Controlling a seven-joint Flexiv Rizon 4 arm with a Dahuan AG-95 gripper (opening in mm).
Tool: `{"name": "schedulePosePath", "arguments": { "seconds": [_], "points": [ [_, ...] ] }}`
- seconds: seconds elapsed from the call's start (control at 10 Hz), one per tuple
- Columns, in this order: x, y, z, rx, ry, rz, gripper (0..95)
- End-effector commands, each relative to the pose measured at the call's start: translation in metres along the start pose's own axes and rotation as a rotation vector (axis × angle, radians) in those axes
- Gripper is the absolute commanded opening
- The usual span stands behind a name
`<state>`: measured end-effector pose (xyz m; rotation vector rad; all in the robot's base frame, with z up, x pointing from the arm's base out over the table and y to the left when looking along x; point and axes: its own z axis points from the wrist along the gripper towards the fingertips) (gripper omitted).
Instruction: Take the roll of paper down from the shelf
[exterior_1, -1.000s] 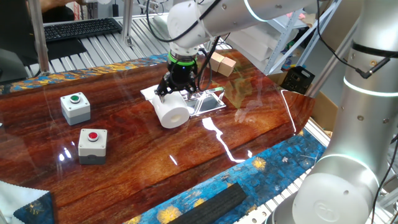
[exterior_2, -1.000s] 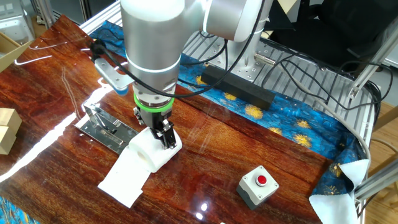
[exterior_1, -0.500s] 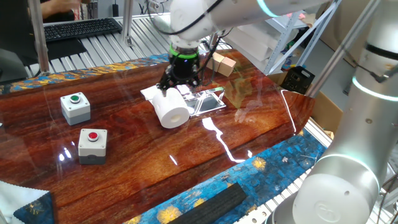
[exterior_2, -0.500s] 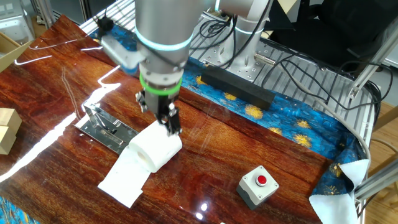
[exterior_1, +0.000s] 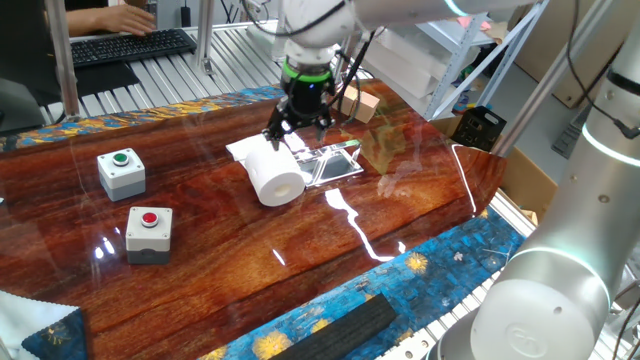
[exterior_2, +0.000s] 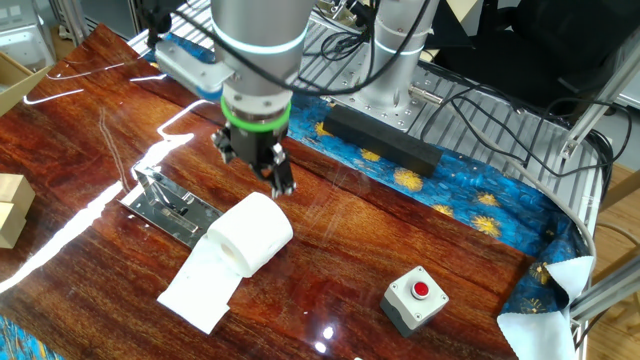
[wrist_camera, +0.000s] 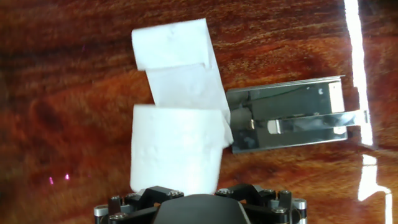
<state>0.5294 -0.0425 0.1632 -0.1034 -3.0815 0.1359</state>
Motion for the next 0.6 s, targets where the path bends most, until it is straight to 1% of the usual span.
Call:
{"name": "schedulePosePath", "arguments": {
  "seconds": [0.1, 0.2, 0.6],
  "points": [
    [0.0110, -0.0096, -0.0008, 0.017, 0.004, -0.038, 95.0],
    [0.0153, -0.0132, 0.0010, 0.019, 0.007, -0.034, 95.0],
    [0.0210, -0.0183, 0.0033, 0.017, 0.010, -0.019, 95.0]
  ]
}}
